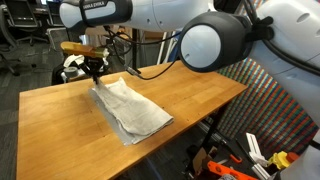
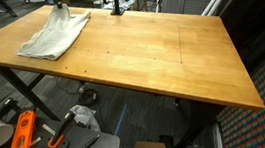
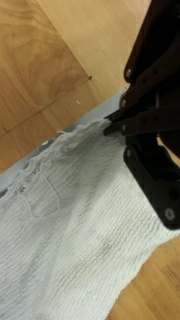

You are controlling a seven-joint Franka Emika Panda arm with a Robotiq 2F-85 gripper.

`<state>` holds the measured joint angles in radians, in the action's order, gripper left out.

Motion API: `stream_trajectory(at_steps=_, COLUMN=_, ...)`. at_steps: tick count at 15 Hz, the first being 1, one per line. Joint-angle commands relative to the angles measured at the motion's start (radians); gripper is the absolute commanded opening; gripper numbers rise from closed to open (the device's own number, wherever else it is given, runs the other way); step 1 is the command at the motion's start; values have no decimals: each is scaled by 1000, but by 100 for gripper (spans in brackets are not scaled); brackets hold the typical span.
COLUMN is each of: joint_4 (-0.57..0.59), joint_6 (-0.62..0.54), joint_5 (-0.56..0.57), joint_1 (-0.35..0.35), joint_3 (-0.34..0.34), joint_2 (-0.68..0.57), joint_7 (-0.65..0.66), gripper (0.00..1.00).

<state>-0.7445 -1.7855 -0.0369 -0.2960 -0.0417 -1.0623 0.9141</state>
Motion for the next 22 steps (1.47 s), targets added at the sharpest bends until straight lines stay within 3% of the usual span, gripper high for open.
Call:
stream_trajectory(at_steps=1, joint_4=0, joint_6=0, joint_5=0, joint_1=0, joint_3=0, joint_2=0, joint_7=0, gripper=4)
stream_trajectory(at_steps=8, joint_4=0, joint_6=0, joint_5=0, joint_1=0, joint_3=0, joint_2=0, joint_7=0, gripper=4)
stream_trajectory(at_steps=9, joint_4=-3, joint_6=2, joint_5=-1, joint_1=2, joint_3=-2, joint_2=3, joint_7=-7, gripper=29)
stream_trajectory(at_steps=11, joint_4=-9, joint_6=18, joint_5=5, joint_1=2, joint_3=-1, joint_2=6, joint_7=-24, gripper=36)
stream_trajectory(at_steps=19, joint_4=-28, joint_6=65, joint_5=122, joint_1=-2, joint_3=32, joint_2=29, joint_7=-195, gripper=97)
stream_trajectory(at_steps=22, joint_4=-38, joint_6=67, joint_5=139, joint_1=4, joint_3=21, joint_2=54, joint_7=-274, gripper=100)
